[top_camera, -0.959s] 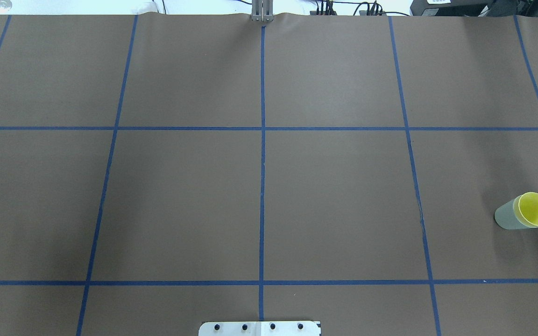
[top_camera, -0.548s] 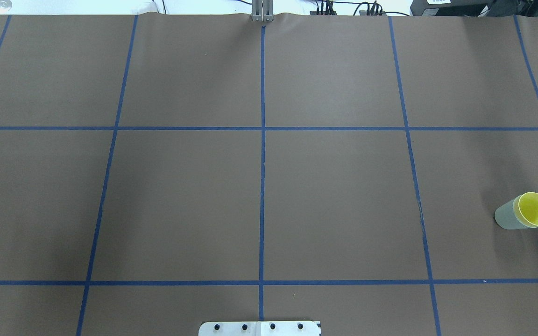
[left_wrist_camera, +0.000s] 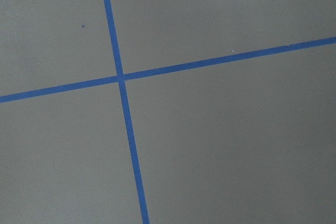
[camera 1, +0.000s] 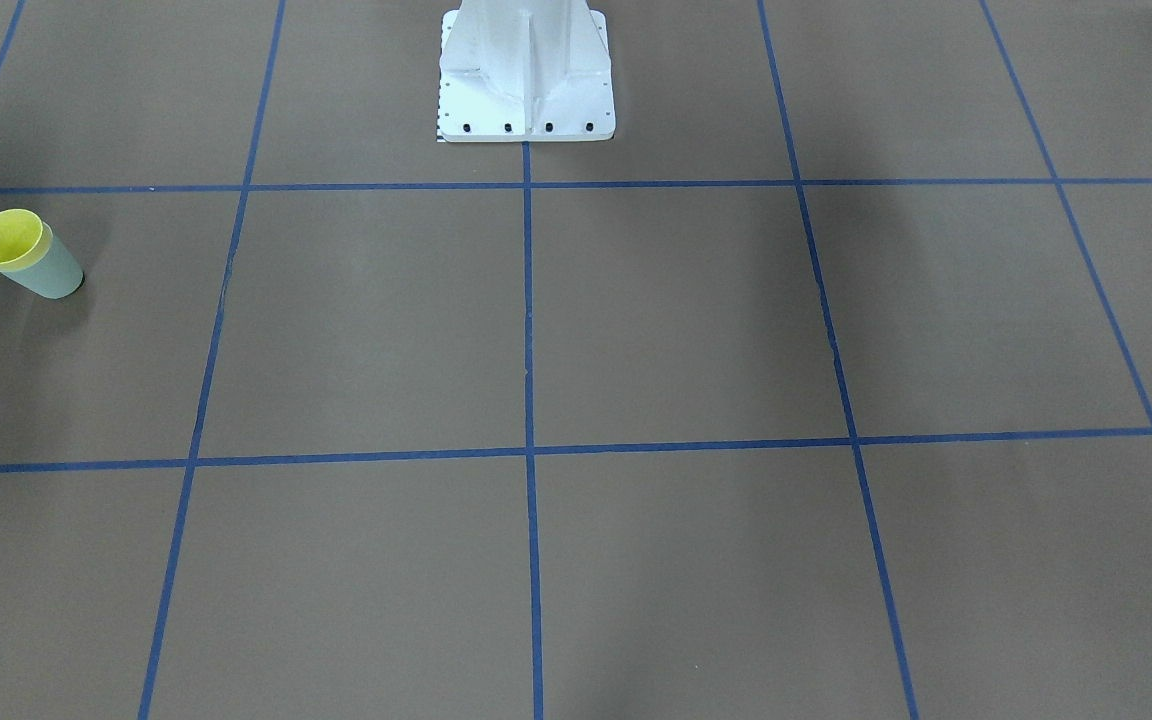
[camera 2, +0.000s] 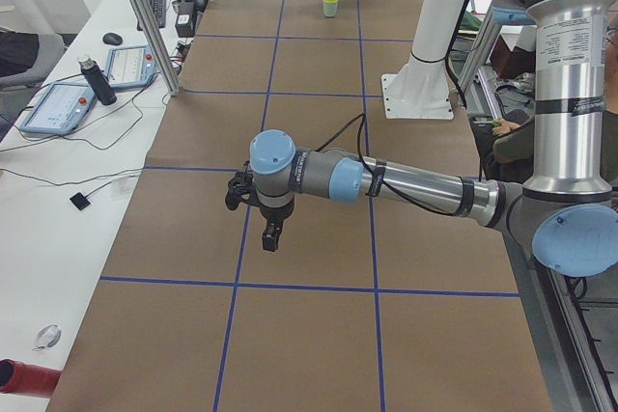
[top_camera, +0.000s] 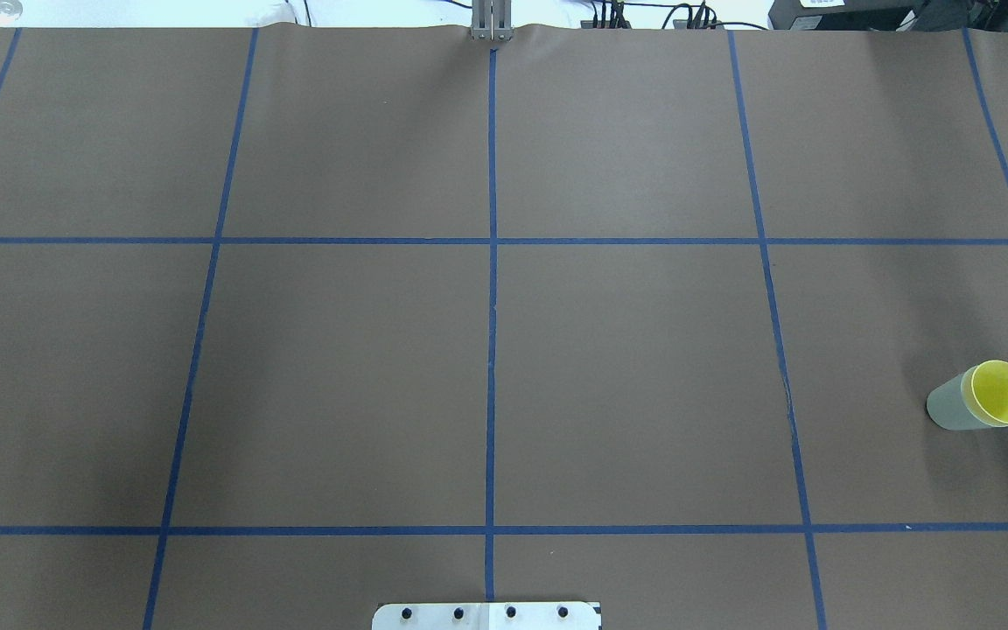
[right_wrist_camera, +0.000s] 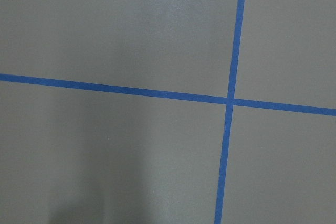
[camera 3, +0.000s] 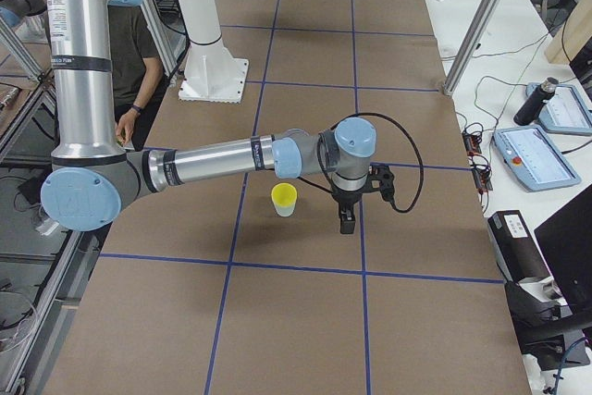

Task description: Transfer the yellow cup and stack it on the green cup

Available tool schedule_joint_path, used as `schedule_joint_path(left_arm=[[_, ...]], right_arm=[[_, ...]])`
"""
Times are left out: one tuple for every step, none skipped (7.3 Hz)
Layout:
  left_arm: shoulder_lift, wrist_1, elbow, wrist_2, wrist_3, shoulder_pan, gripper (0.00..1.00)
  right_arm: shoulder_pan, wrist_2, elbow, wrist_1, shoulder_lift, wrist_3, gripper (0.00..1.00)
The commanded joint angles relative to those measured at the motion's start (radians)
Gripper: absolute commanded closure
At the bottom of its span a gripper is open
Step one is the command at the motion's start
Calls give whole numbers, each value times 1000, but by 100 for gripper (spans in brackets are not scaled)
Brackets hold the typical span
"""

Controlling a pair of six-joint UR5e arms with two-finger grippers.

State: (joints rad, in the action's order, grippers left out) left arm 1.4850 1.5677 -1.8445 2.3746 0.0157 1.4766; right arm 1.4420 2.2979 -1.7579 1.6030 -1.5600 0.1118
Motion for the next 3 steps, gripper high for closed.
schedule_joint_path(left_arm=[[0, 0, 2, 0, 1, 1, 0], [-2, 0, 1, 0, 3, 1, 0], [-2, 0, 1, 0, 3, -1, 0]], right_arm=[[0, 2, -2, -2, 0, 3, 0], [0, 2, -2, -2, -2, 3, 0], [0, 0, -2, -2, -3, 3, 0]])
